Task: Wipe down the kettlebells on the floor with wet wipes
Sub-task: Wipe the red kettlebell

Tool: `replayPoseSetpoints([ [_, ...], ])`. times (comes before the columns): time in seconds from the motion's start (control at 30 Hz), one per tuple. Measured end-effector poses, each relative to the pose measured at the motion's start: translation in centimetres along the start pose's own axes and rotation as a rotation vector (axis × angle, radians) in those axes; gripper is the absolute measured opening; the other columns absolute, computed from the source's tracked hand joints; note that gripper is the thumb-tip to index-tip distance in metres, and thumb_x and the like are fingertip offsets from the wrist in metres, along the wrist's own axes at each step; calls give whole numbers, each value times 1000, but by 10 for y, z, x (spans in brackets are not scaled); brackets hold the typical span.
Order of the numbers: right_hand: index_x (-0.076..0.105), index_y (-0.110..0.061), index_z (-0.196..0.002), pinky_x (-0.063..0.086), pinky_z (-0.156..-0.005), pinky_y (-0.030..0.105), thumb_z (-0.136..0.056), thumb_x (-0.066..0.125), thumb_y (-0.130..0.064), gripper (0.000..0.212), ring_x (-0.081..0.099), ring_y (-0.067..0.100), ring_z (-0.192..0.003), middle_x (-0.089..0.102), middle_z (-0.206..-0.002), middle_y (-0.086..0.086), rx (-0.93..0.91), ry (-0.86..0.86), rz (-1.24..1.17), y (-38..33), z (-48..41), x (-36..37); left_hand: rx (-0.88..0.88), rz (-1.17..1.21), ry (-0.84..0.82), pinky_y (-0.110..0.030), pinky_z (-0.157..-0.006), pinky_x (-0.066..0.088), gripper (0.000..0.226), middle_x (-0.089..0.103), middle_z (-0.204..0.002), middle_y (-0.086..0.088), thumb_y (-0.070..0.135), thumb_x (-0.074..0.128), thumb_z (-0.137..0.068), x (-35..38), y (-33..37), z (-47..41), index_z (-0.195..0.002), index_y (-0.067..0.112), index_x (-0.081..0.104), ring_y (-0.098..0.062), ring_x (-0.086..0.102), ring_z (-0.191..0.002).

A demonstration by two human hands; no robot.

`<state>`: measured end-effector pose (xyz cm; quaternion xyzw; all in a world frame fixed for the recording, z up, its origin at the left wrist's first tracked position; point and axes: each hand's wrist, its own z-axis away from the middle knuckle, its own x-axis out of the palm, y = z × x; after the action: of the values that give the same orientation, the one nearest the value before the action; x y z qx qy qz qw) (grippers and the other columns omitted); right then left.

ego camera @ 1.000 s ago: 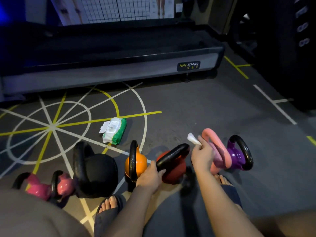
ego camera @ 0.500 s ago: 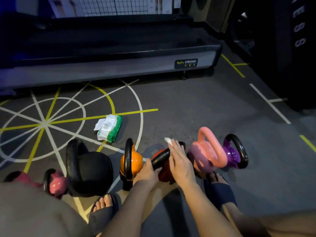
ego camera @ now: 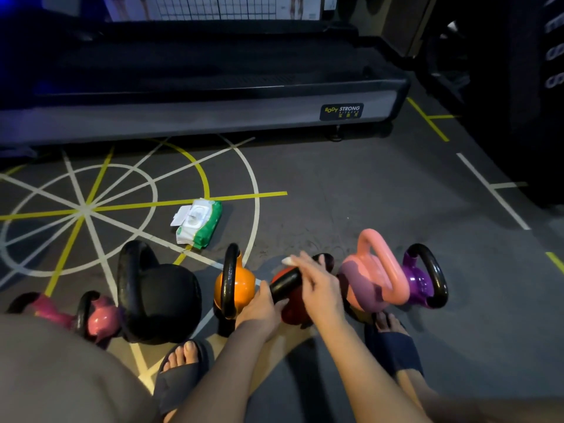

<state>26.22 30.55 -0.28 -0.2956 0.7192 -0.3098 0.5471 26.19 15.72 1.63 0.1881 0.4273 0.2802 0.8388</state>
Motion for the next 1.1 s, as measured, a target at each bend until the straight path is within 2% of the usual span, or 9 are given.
replayPoseSetpoints([
  [0.07,62,-31,-133,20,-124,34,-96,48,-4,48,35,5,-143,54,-143,-12,-103,-87,60,-8,13,5,16,-43,-5,-44,-90,52,31,59,-115,-1,45,50,-101,0,0,1,-123,29,37,-26,64,-106],
  [0.17,59,-26,-135,16,-124,30,-96,38,-8,48,39,0,-139,55,-142,-12,-196,-8,84,-6,13,-11,33,-35,-12,-46,-92,52,27,61,-110,0,46,50,-101,0,-1,3,-118,30,37,-25,64,-104],
  [0.3,71,-21,-120,32,-116,36,-86,47,0,47,61,17,-122,69,-125,-1,29,83,153,20,-19,-28,60,-30,-8,-45,-92,51,26,58,-103,2,47,52,-101,-3,-2,4,-109,31,34,-29,65,-103],
  [0.43,75,-22,-112,51,-92,38,-86,46,-18,39,62,27,-102,68,-108,2,86,34,293,11,-22,-31,51,-14,-4,-43,-91,51,26,56,-99,1,45,53,-101,-5,1,8,-107,29,34,-29,65,-104],
  [0.53,76,-20,-104,42,-77,28,-94,50,-24,29,49,19,-84,54,-90,0,81,62,265,-3,-21,-40,45,0,-25,-46,-94,51,26,58,-104,0,44,53,-101,-7,2,8,-112,27,37,-28,64,-106],
  [0.6,77,-15,-104,35,-72,19,-94,63,-17,17,54,19,-79,59,-89,3,143,-1,236,-12,-28,-51,46,8,-23,-47,-96,50,28,59,-108,0,44,53,-100,-6,1,8,-115,26,38,-29,64,-107],
  [0.7,73,-4,-98,49,-57,19,-88,75,-15,15,64,15,-61,71,-80,13,428,35,-169,-17,-35,-67,46,0,-15,-46,-94,50,28,57,-105,0,43,53,-101,-6,2,9,-113,24,36,-30,64,-107],
  [0.83,64,3,-86,46,-49,23,-83,80,-20,29,57,15,-56,62,-70,15,654,131,-662,-24,-31,-79,42,-15,-19,-46,-94,50,30,58,-104,-2,43,53,-102,-7,3,11,-115,22,36,-31,63,-108],
  [1.1,62,-22,-83,51,-90,37,-91,66,-28,11,69,19,-85,71,-94,5,697,60,-1138,-42,-29,-124,37,41,-2,-48,-96,50,31,57,-116,-2,43,54,-100,-3,1,6,-118,24,37,-30,62,-112],
])
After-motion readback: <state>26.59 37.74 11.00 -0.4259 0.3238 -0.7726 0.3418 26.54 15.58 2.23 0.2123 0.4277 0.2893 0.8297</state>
